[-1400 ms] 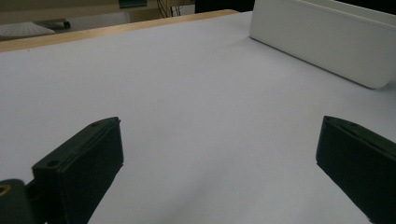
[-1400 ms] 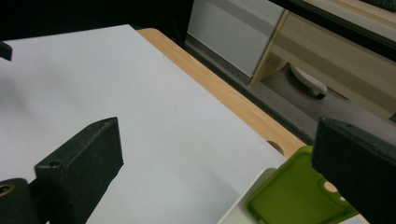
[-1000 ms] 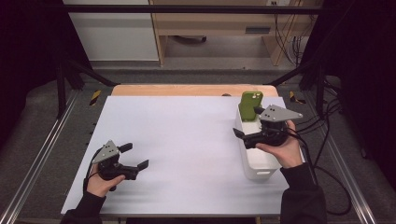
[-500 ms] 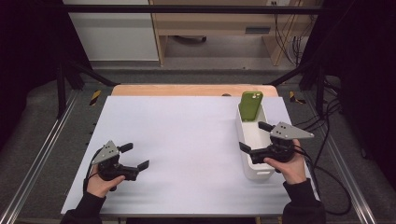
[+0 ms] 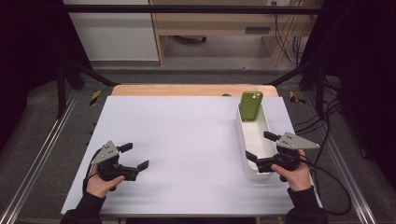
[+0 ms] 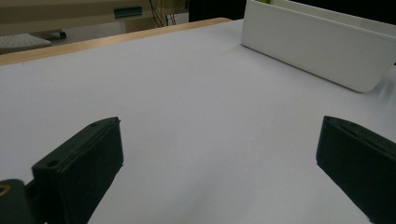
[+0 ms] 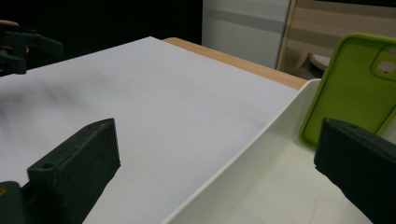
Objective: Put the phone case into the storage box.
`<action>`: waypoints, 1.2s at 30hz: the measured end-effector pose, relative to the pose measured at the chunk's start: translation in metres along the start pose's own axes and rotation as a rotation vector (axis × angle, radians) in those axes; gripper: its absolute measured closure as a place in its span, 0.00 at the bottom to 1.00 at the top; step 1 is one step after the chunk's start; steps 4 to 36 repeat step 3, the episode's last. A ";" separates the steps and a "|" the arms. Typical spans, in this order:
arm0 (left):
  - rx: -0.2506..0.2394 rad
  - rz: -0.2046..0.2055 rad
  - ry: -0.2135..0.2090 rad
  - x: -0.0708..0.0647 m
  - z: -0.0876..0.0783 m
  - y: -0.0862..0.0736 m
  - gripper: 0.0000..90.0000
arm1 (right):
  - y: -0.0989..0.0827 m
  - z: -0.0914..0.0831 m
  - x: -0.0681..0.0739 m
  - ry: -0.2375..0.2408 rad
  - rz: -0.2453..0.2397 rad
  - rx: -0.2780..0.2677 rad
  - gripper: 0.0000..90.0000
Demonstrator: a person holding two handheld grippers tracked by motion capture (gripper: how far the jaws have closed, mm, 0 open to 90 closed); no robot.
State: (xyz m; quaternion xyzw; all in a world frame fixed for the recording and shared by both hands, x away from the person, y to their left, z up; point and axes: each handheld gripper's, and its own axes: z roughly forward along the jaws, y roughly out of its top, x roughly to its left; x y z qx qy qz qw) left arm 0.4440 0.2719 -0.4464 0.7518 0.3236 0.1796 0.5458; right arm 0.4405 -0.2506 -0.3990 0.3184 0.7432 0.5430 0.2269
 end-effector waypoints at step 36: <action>-0.002 0.002 0.001 0.000 0.000 0.001 0.00 | -0.004 -0.003 -0.001 -0.007 0.009 -0.004 0.01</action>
